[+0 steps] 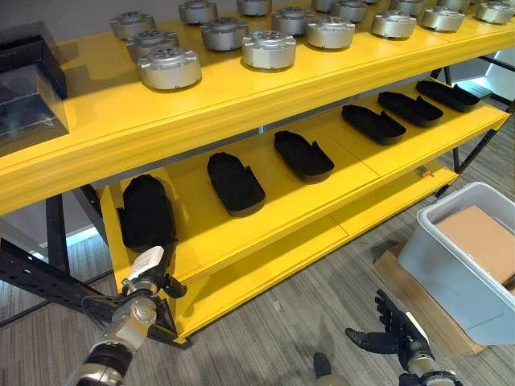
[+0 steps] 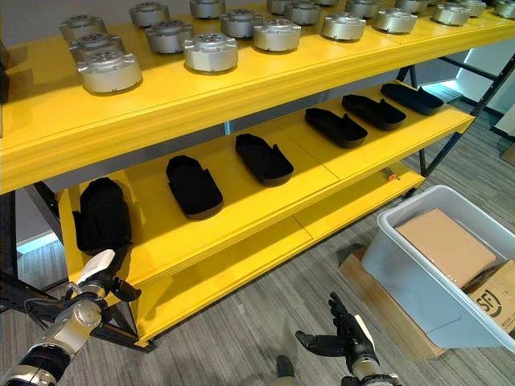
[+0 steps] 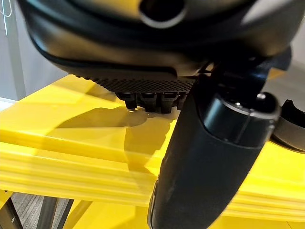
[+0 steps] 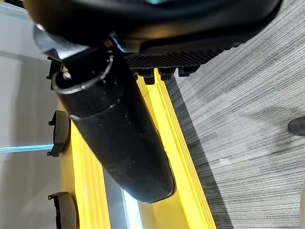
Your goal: Move parts from the plastic box to the shelf.
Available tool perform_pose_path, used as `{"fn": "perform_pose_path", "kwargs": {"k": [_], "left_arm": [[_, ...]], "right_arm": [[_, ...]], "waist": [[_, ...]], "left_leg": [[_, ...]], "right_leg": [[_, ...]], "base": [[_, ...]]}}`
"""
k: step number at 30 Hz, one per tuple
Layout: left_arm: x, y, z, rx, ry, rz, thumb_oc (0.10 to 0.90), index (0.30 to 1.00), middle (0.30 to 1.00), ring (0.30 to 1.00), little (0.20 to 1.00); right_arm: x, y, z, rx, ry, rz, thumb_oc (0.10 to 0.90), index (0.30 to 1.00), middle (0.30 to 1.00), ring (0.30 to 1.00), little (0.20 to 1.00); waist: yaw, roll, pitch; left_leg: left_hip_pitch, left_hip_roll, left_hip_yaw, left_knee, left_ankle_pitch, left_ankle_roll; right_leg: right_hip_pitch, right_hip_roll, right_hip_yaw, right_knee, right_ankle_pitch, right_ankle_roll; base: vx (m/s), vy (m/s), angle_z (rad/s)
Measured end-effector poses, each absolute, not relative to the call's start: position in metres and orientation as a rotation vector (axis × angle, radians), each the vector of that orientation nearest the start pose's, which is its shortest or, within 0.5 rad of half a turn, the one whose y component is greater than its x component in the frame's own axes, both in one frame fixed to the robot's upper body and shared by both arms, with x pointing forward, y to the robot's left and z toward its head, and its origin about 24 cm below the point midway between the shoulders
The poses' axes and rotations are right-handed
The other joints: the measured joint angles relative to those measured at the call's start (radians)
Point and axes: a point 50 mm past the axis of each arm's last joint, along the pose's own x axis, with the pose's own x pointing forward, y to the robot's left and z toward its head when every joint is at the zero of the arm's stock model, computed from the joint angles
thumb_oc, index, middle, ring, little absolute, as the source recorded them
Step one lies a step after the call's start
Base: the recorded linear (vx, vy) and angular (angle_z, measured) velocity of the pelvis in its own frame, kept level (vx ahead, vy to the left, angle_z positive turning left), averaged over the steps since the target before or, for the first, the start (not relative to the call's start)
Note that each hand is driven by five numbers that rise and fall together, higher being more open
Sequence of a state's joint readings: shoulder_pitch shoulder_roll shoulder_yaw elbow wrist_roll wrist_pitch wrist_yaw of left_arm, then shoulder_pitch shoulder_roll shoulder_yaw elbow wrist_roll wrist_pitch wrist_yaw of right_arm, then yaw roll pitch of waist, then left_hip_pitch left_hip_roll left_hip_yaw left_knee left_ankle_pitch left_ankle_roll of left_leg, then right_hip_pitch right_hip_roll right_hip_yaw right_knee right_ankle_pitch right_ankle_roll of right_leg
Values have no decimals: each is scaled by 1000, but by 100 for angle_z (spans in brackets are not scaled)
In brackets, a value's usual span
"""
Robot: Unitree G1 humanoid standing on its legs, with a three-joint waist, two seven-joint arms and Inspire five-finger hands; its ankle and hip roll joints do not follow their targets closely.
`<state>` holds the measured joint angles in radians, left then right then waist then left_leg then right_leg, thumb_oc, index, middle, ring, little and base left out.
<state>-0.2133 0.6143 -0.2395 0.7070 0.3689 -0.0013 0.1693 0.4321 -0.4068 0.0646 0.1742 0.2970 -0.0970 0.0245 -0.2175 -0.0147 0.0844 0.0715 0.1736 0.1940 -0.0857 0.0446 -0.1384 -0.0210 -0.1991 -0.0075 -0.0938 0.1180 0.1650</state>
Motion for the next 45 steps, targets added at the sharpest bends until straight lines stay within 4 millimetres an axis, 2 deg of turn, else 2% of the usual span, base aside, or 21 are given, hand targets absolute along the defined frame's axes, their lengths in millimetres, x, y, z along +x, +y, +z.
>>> {"fn": "perform_pose_path", "kwargs": {"k": [6, 9, 14, 34, 39, 45], "left_arm": [[260, 298, -13, 1081, 444, 57, 900, 1000, 1000, 1000, 1000], [260, 287, -5, 1071, 378, 39, 900, 1000, 1000, 1000, 1000], [261, 282, -1, 1058, 338, 27, 900, 1000, 1000, 1000, 1000], [265, 264, 16, 1037, 212, -2, 900, 1000, 1000, 1000, 1000], [265, 263, 16, 1034, 204, -6, 900, 1000, 1000, 1000, 1000], [261, 274, 18, 1017, 215, 53, 900, 1000, 1000, 1000, 1000]], "right_arm": [[128, -246, -51, -101, 509, -65, 900, 1000, 1000, 1000, 1000], [129, -246, -51, -100, 506, -64, 900, 1000, 1000, 1000, 1000], [134, -245, -49, -101, 492, -62, 900, 1000, 1000, 1000, 1000], [134, -245, -49, -101, 492, -62, 900, 1000, 1000, 1000, 1000], [134, -245, -49, -101, 491, -62, 900, 1000, 1000, 1000, 1000], [134, -245, -50, -101, 493, -62, 900, 1000, 1000, 1000, 1000]], "waist": [[2, -7, 0], [5, -15, 0], [4, -20, 1], [6, -19, 2], [6, -16, 3], [4, -15, 4]], "left_leg": [[0, 0, 0, 0, 0, 0], [-1, 0, -1, 0, 0, 0], [-1, 0, -1, 0, -1, 1], [-1, 0, -4, 0, -4, 6], [-1, 0, -4, 0, -4, 6], [-1, -1, -5, 0, -4, 6]], "right_leg": [[0, 0, 0, 0, 0, 0], [0, 0, -1, 0, 0, 0], [-1, 0, -1, 0, -1, 1], [-1, -1, -1, -1, -3, 2], [-1, -1, -1, -1, -3, 2], [0, -2, -2, -1, -3, 2]], "base": [[0, 0, 0], [0, 0, 0], [0, 0, 0], [0, 0, 0], [0, 0, 0], [0, 0, 0]]}}
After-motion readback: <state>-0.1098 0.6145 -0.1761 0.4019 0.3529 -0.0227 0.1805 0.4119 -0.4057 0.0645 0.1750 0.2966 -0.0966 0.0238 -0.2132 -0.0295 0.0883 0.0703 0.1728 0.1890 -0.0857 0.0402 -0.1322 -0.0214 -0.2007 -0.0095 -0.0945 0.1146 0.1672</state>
